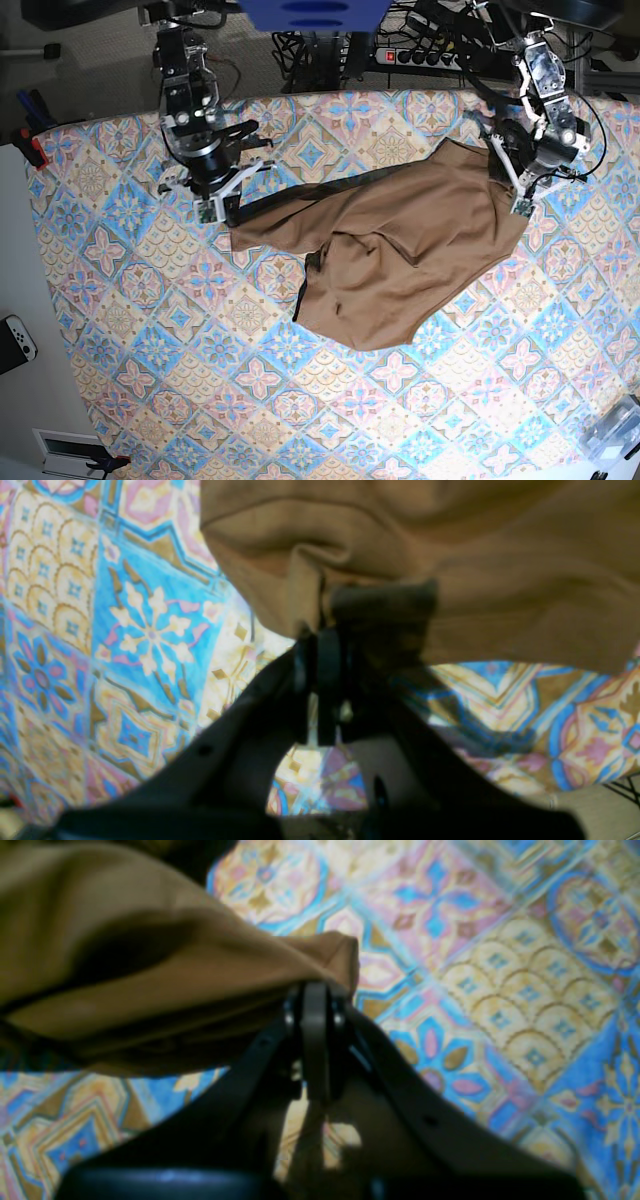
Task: Layout the t-shirt on the table in an organized manner, then fold the t-shirt properly
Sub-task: 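Grasp the opposite shirt edge with the right gripper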
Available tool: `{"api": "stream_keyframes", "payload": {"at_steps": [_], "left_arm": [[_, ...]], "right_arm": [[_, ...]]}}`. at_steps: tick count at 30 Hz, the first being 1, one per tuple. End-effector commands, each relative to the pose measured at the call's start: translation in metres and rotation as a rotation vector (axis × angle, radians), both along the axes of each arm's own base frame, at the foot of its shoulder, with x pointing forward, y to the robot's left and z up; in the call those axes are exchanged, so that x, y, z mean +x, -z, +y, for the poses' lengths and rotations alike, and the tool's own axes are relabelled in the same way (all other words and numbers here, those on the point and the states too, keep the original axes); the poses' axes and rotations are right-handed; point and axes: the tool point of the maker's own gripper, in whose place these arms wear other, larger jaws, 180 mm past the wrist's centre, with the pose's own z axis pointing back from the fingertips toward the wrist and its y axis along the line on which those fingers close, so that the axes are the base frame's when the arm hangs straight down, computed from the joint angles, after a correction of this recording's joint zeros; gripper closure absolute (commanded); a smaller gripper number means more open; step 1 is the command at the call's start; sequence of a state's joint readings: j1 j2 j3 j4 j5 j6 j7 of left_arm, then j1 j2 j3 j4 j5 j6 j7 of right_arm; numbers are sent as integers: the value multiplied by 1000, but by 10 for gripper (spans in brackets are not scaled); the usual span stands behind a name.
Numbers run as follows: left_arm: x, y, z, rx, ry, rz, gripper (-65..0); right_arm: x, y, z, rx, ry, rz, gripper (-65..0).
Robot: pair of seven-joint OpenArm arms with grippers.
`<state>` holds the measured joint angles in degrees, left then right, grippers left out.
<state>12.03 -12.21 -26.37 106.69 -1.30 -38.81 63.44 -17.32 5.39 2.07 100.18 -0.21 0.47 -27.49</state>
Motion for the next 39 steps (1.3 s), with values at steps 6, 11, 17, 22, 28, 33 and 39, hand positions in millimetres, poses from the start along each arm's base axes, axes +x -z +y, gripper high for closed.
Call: {"api": "stream_keyframes", "payload": {"at_steps": [6,11,17,22,28,33,39], "left_arm": [[38,-20,-26,-33,60,-99,0],[66,-42,-28,-17,28,-107,0],[94,-69,-32,-14,-6,-121,0],[101,-78,-33,-12,-1,-137,0],[56,-39,-26,67,74,22,0],[15,-3,-36,25,136,57,0],[-8,11,-37,10,147,95,0]], "right_arm": [[22,-46,-49,-38,120,-134,0],[15,-66,-139,-104,350,-181,0],[2,-91,-198,11,553,-220,0],[5,-86,-164,103,410,-176,0],[20,-75,-102,151,248,-137,0],[25,-68,-51,170,97,-104,-234],[23,-46,-25,149,-13,-36,-301]]}}
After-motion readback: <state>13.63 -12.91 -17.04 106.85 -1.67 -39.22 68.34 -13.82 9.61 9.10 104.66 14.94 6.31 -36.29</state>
